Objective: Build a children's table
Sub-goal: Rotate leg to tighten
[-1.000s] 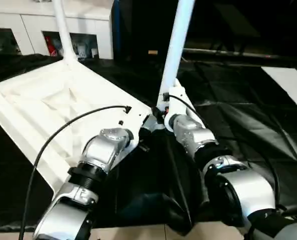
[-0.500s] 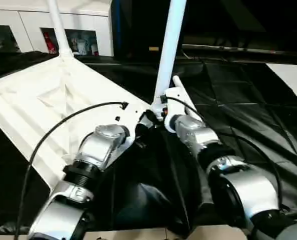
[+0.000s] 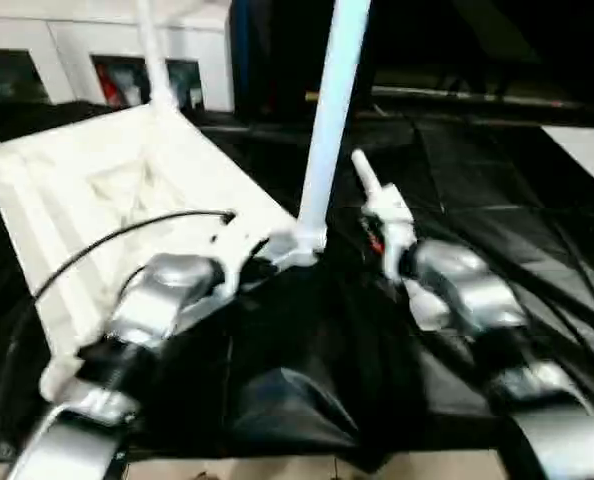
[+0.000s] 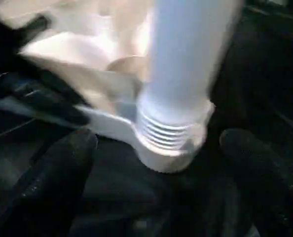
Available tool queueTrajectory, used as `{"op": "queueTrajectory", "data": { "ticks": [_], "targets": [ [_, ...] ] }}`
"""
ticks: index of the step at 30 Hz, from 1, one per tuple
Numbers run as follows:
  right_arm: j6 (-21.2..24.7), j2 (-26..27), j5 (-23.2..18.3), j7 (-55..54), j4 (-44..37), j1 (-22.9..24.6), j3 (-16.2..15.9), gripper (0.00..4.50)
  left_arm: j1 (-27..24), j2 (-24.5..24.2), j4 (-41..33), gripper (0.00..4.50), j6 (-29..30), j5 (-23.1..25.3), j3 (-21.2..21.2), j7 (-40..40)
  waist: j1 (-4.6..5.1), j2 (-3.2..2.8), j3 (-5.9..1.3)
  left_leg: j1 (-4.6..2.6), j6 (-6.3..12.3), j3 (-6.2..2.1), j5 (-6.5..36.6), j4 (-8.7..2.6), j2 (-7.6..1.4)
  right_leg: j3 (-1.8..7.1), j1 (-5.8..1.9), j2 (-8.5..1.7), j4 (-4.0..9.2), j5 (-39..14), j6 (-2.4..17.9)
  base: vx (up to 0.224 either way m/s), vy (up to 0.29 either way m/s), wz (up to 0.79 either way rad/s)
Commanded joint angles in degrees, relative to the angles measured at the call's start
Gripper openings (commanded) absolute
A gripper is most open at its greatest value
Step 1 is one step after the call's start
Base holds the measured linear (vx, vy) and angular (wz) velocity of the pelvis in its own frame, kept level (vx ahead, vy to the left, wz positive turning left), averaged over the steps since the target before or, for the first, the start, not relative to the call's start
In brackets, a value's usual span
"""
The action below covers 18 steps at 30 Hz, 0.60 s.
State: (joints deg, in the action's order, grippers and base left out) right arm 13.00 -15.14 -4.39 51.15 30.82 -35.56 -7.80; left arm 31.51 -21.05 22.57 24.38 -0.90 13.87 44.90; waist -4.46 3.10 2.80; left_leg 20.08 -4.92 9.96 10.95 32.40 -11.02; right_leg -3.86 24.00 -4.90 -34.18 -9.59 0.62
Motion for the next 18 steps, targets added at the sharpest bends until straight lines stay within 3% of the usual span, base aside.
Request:
{"op": "queueTrajectory", "data": {
  "ticks": [1,3,5,10,15,18],
  "targets": [
    [-1.34,-1.58,-0.03,3.57,-3.20,0.90,-1.91,4.46,-1.38,-0.53,-1.98,0.00,-4.10,-2.23,1.11,4.71,-0.33,0.30,-3.09,0.16,3.17,-0.13,10.43,-3.58,-2.04,2.56,-3.44,-3.39,3.99,-15.75,10.02,0.000,0.000,0.00],
    [-2.99,-2.60,0.80,4.44,-4.35,1.90,-2.73,4.46,-2.38,-1.70,-4.04,0.00,-5.52,-3.50,1.62,8.33,-0.54,0.35,-3.08,0.03,2.74,-0.08,10.22,-3.58,-2.16,2.71,-3.10,-3.45,4.01,-16.89,9.43,0.000,0.000,0.00],
    [-4.33,-3.51,1.98,4.00,-6.14,3.06,-3.24,4.46,-3.61,-3.12,-6.95,0.00,-6.08,-4.59,2.37,12.15,-0.88,0.11,-3.29,-0.38,2.44,0.08,8.44,-3.41,-2.16,2.74,-2.88,-3.21,3.43,-12.73,10.89,0.000,0.000,0.00],
    [-8.06,-6.08,5.06,4.43,-7.30,5.14,-5.82,4.46,-5.51,-5.84,-10.07,0.00,-7.38,-3.98,3.95,15.93,-1.20,0.04,-3.36,-0.29,3.10,0.24,6.08,-3.18,-1.92,2.61,-3.15,-2.77,2.68,-6.44,12.67,0.000,0.000,0.00],
    [-8.11,-6.83,3.14,8.59,-9.42,7.42,-6.63,4.46,-6.94,-7.29,-11.78,0.00,-9.33,-4.17,4.42,18.54,-1.44,0.20,-3.27,-0.04,3.21,0.04,8.45,-3.31,-2.00,2.70,-3.51,-3.10,2.95,-9.38,11.55,0.000,0.000,0.00],
    [-8.24,-6.75,1.97,10.68,-9.26,7.95,-7.07,4.46,-7.53,-8.19,-12.89,0.00,-9.47,-3.99,4.60,19.76,-1.46,-0.02,-3.30,-0.15,2.78,0.03,8.79,-3.29,-2.03,2.69,-3.39,-3.06,2.96,-9.92,11.68,0.000,0.000,0.00]
  ]
}}
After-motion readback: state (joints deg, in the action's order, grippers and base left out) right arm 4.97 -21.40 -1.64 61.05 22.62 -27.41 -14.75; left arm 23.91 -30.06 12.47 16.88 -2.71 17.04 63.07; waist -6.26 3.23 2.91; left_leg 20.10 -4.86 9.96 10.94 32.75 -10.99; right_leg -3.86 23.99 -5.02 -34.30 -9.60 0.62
